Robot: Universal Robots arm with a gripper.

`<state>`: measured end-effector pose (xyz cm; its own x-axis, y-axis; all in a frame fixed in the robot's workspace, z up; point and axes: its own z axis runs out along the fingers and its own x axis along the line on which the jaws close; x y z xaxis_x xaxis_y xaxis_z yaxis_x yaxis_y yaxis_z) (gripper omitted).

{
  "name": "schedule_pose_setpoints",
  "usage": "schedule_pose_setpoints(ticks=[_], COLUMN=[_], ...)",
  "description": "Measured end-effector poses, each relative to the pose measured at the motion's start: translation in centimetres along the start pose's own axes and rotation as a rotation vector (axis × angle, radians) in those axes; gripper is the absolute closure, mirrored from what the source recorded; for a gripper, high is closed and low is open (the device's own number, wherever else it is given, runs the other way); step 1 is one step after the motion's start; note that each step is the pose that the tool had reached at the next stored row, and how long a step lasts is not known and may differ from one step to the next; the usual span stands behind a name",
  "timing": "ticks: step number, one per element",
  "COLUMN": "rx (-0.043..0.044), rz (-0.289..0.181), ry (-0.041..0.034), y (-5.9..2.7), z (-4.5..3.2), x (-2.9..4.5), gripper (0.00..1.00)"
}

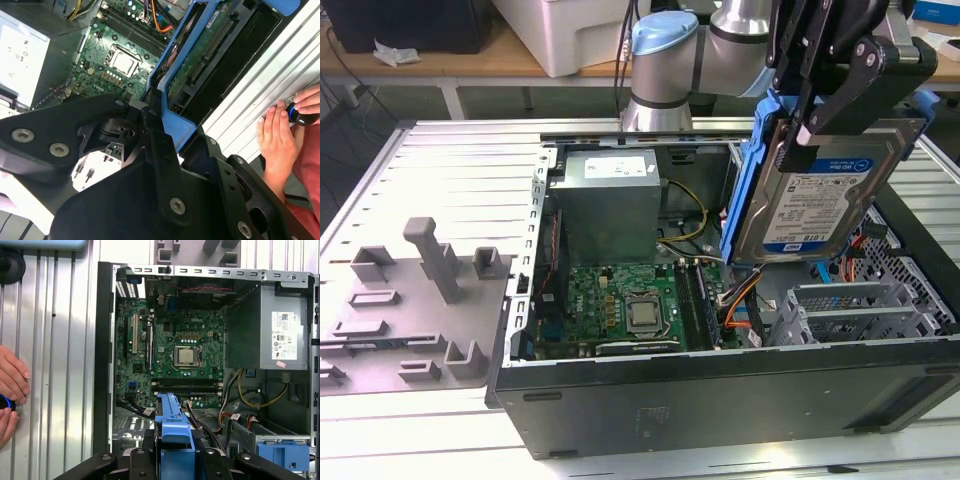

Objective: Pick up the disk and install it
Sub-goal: 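Insert the disk into the insertion slot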

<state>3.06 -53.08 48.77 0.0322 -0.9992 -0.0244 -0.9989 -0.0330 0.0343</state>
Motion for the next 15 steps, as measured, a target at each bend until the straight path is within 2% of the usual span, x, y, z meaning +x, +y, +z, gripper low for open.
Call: schedule_pose_setpoints(ticks=[8, 10, 15], rx=[0.0002, 0.0001, 0.0001], rz=[0.001, 0.001, 0.001], ry=[-0.0001, 0.0001, 0.0003], y=[-1.28, -2.18, -3.82], z=[-0.04, -0.08, -0.14], x=[0.28, 0.36, 0.58], gripper=[0.63, 0.63, 0.63])
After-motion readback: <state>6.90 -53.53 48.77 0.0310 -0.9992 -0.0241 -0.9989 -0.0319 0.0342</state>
